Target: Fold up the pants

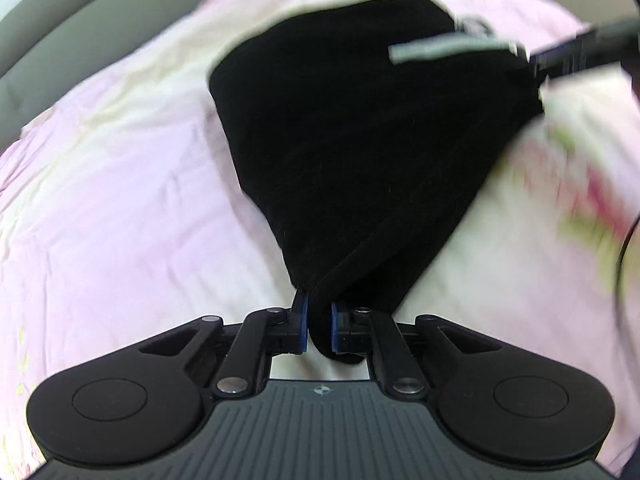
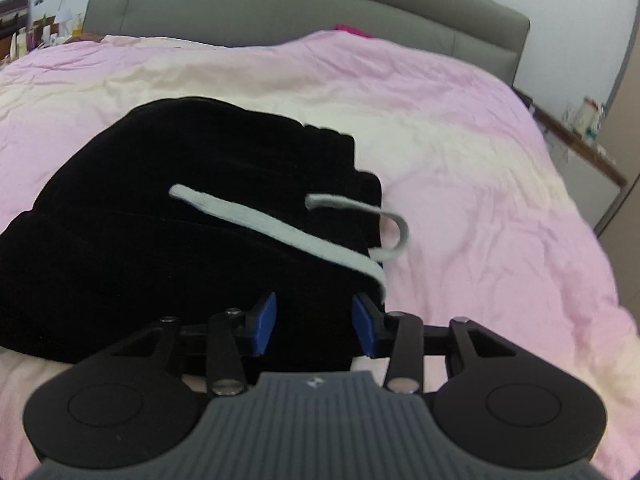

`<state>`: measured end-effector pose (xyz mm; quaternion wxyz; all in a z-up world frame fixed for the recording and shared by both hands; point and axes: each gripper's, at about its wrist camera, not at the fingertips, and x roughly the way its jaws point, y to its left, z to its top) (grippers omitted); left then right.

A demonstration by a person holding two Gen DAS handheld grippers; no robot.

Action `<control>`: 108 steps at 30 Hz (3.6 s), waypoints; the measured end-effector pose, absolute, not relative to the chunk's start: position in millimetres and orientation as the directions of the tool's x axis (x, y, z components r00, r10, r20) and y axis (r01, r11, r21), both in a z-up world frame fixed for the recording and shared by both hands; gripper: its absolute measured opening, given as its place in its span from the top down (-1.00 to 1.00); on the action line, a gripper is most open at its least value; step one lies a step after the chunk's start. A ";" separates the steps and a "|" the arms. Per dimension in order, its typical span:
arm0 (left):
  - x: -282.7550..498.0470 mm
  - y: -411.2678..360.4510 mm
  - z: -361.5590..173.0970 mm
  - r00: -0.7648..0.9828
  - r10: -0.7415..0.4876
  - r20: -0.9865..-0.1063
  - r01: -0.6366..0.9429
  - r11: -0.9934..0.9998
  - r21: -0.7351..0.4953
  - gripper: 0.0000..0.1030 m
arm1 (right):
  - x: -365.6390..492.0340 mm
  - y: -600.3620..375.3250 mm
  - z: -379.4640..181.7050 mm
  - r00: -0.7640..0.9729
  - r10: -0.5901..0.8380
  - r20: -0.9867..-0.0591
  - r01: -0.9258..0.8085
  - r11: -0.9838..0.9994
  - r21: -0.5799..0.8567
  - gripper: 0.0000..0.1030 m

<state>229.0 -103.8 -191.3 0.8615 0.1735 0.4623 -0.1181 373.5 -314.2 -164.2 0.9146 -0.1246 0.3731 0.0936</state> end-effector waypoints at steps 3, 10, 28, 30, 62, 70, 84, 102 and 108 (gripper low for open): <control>226.4 -111.3 -205.5 0.557 -0.010 -0.830 0.381 0.891 0.245 0.78 | 382.9 -337.3 -173.1 0.644 0.139 -0.752 -0.237 0.971 -0.023 0.12; 214.0 -100.7 -201.5 0.549 -0.028 -0.835 0.349 0.916 0.198 0.79 | 386.6 -360.4 -197.7 0.547 0.180 -0.818 -0.183 0.979 0.093 0.11; 199.0 -36.2 -109.3 0.669 -0.093 -0.737 0.112 0.993 -0.023 -0.09 | 358.9 -348.7 -134.8 0.489 0.158 -0.858 -0.313 0.950 -0.003 -0.30; 213.1 -30.1 -104.0 0.684 -0.121 -0.719 0.086 0.993 -0.085 -0.35 | 369.4 -348.3 -122.8 0.494 0.162 -0.854 -0.302 0.953 0.007 -0.46; 381.1 20.1 -229.8 0.466 -0.587 -0.662 -0.104 0.707 -0.700 -0.52 | 560.9 -383.2 -218.6 0.220 0.475 -0.852 -0.133 0.880 0.456 -0.91; 378.2 2.2 -218.4 0.467 -0.592 -0.657 -0.115 0.695 -0.709 0.19 | 551.1 -371.2 -207.1 0.257 0.471 -0.844 -0.140 0.882 0.450 -0.24; 336.7 9.8 -147.5 0.525 -0.541 -0.656 -0.098 0.728 -0.679 0.63 | 497.3 -334.8 -116.8 0.322 0.459 -0.828 -0.251 0.885 0.393 0.46; 265.8 120.9 -101.3 0.577 -0.513 -0.636 -0.093 0.732 -0.675 0.45 | 411.0 -269.9 -92.2 0.363 0.384 -0.849 -0.192 0.922 0.335 0.58; 279.3 95.5 -136.3 0.514 -0.538 -0.668 -0.081 0.744 -0.663 -0.07 | 416.1 -291.0 -114.3 0.354 0.361 -0.863 -0.117 0.932 0.342 0.37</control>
